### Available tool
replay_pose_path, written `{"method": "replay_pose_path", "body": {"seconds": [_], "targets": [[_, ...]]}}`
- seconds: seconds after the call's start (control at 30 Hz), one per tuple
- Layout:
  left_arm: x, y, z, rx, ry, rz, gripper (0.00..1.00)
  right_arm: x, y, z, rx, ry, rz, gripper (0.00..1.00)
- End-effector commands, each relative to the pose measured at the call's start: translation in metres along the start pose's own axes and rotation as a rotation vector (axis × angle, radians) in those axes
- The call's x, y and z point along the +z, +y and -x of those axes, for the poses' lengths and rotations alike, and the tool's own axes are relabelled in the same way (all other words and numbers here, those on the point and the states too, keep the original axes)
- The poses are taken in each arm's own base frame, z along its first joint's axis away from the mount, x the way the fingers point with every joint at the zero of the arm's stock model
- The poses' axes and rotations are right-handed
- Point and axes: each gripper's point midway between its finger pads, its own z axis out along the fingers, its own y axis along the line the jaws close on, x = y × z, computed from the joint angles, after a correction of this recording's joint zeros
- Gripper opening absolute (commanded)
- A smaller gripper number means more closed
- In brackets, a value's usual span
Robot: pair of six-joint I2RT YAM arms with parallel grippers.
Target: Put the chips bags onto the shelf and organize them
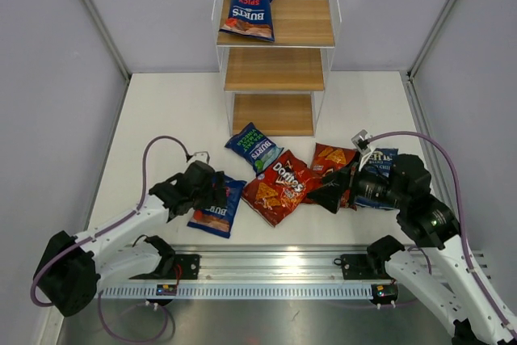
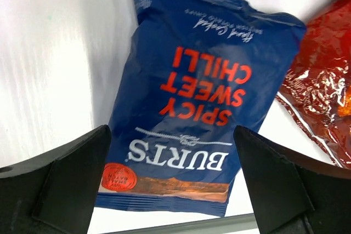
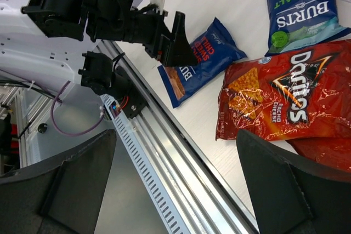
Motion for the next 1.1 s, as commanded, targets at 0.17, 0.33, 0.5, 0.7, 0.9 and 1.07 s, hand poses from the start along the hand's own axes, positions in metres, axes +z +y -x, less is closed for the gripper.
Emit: {"method": "replay_pose_path", "body": {"seconds": [0.17, 0.33, 0.5, 0.7, 0.9, 1.07], "targets": [[0.025, -0.012, -0.008, 0.065, 0.129, 0.021, 0.99, 0.008, 0.015, 0.001, -0.004, 0.0, 0.121, 0.99], [0.037, -0.016, -0.022, 0.048, 0.176, -0.004, 0.99, 0.006, 0.017, 0.002, -0.014, -0.005, 0.128, 0.99], [0.025, -0.017, 0.0, 0.009, 0.056, -0.016, 0.9, 0.007, 0.016, 0.002, -0.011, -0.007, 0.119, 1.0], [0.007, -0.023, 0.025, -0.026, -0.092, -0.091, 0.43, 0.011, 0.012, 0.004, 0.008, -0.016, 0.109, 0.99], [0.01, -0.025, 0.023, -0.028, -0.092, -0.103, 0.11, 0.014, 0.011, 0.008, 0.02, -0.024, 0.107, 0.99], [0.008, -0.022, 0.022, -0.053, -0.108, -0.102, 0.01, 0.017, 0.008, 0.008, 0.031, -0.027, 0.096, 0.99]]}}
